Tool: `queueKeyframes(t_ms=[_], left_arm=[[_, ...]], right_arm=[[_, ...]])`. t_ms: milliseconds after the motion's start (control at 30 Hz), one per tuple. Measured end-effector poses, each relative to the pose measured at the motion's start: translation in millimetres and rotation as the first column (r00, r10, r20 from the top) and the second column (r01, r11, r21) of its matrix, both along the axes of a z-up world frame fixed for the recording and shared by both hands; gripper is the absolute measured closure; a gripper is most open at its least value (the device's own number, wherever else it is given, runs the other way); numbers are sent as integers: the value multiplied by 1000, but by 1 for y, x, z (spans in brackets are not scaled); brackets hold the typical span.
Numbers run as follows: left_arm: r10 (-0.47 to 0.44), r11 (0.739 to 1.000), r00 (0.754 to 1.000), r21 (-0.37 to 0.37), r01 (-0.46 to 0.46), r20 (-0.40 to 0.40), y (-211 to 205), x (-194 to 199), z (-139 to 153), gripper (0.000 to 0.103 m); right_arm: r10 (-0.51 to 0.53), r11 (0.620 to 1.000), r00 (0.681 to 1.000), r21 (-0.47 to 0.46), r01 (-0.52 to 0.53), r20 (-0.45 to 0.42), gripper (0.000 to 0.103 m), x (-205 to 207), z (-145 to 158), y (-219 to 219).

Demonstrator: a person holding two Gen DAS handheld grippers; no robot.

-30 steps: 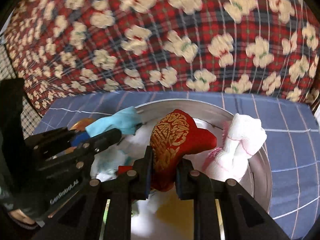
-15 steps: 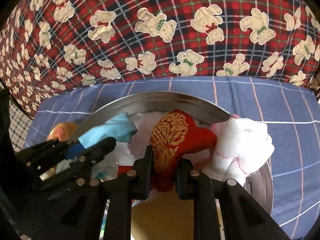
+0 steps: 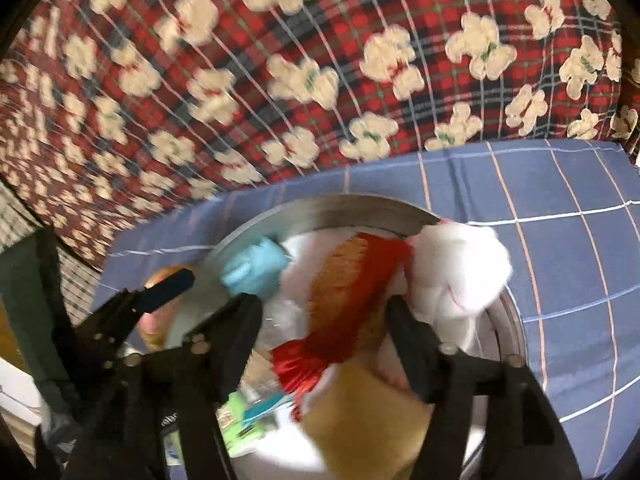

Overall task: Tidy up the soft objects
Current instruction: 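Open both grippers to release the cloth and pouch into the tin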

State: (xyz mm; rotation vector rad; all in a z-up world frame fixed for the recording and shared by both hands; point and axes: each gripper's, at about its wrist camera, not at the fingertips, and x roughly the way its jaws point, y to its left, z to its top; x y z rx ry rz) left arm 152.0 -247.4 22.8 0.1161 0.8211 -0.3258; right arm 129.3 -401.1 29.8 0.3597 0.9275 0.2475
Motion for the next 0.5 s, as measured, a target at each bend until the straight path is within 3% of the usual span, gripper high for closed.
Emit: queueKeyframes(t_ms=[167,300,433,500], left_arm=[[-22,1000,992,19,20,126,2,-29,17,19],[-6,1000,971,19,2,240,10,-55,22,6],[18,1000,948,-6,-17,318,22,-78,22,6],[20,1000,941,1,-22,337,25,-88,18,5]], right_arm=[[-24,998,999,53,22,40,35,-26,8,2],[-66,997,988,59,58,141,35,-52,13,5],[-149,989,955,41,143,258,35,-85,14,11],[-185,980,922,-7,199,341,35,-103,12,16]])
